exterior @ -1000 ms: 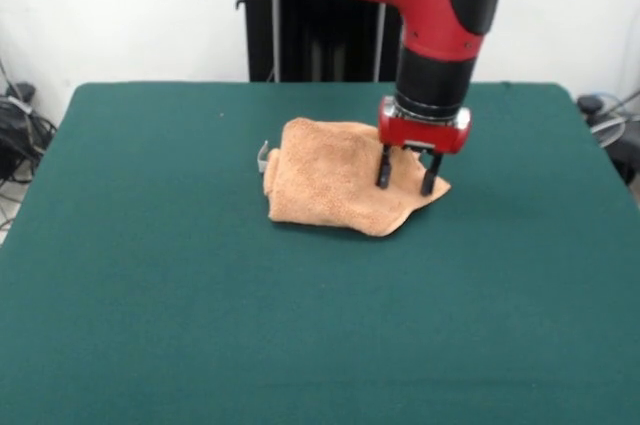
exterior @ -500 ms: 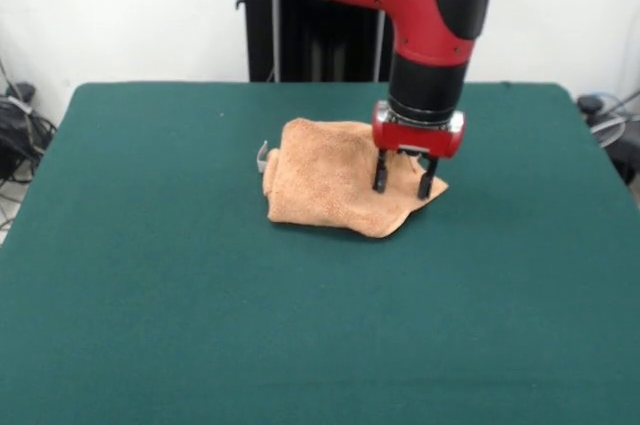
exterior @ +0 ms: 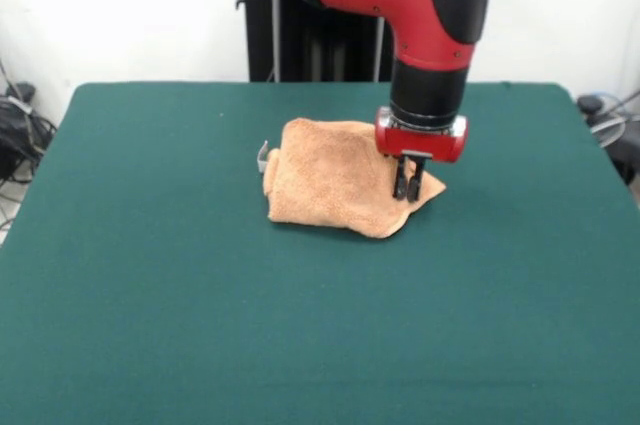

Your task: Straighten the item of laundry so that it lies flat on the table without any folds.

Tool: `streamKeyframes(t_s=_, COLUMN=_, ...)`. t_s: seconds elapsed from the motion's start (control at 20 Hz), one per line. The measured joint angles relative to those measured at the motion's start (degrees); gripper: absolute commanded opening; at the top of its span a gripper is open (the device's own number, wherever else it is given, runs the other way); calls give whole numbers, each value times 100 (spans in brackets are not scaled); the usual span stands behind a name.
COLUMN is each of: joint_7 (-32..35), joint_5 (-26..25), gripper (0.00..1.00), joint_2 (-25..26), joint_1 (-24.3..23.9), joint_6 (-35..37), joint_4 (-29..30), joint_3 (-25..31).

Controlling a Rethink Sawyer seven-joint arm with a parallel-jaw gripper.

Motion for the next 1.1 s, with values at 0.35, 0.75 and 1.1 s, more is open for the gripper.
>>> streamKeyframes(t_s=0.35, joint_7=0, joint_5=-67, gripper=0, joint_2=1, joint_1=-25, joint_6=-45, joint_4=7, joint_3=17)
streamKeyframes(t_s=0.75, joint_7=0, joint_5=-67, gripper=0, joint_2=0, joint_1=-28, joint_6=-46, joint_4=9, joint_3=21)
streamKeyframes(t_s=1.1, joint_7=0, joint_5=-68, gripper=0, joint_2=-17, joint_1=-260, joint_6=-45, joint_4=72, joint_3=219)
